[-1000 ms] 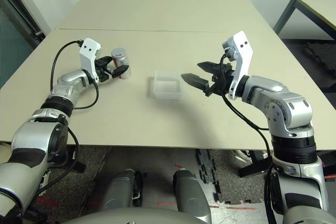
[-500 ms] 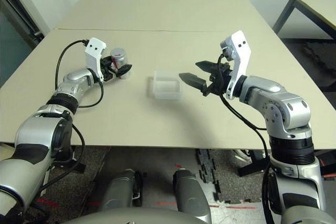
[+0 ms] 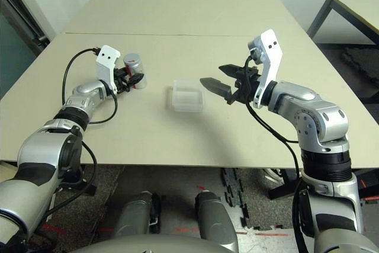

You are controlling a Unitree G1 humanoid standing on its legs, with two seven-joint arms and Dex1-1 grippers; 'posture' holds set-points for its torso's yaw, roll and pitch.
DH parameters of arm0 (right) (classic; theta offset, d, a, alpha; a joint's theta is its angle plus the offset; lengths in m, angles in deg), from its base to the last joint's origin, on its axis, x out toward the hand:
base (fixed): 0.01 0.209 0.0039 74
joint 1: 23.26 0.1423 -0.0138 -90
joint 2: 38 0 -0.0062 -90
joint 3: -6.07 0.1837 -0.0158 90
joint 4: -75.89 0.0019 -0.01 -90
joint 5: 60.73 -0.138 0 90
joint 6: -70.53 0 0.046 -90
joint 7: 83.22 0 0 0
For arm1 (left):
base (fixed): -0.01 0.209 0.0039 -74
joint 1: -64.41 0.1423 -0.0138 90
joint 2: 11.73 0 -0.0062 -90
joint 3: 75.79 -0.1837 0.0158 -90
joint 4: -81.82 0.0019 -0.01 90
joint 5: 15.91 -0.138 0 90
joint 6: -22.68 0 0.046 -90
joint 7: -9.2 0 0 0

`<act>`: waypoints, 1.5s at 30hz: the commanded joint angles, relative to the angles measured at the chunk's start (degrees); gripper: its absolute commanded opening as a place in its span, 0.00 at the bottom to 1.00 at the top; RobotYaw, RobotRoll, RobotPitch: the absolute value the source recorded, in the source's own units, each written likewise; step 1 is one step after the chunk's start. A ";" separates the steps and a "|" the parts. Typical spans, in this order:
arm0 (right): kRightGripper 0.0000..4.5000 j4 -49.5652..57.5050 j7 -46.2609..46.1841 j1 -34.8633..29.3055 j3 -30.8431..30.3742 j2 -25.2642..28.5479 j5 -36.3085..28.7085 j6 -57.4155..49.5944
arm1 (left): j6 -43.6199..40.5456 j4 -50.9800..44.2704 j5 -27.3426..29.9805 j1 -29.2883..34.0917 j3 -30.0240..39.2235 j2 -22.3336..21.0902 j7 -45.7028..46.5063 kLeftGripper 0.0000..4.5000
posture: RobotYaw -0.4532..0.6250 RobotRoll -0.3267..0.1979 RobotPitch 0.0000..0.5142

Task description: Pour the medicine from the bottle into the box.

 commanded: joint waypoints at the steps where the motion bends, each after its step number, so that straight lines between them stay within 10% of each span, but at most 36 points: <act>1: 1.00 -1.12 0.92 0.43 -0.74 0.34 0.34 0.65 | 0.06 -0.29 0.22 -1.29 0.05 0.21 -7.43 0.55 | 0.32 0.62 0.12; 16: 1.00 -12.00 15.11 10.06 -6.58 6.99 4.89 5.41 | -14.92 -24.90 3.04 -3.58 -8.06 -3.81 -47.63 0.55 | 0.38 0.62 0.12; 45: 1.00 -7.61 15.27 17.67 -12.47 -2.14 4.76 2.42 | -18.78 -37.67 5.26 1.71 -12.79 -0.06 -45.39 0.55 | 0.40 0.62 0.12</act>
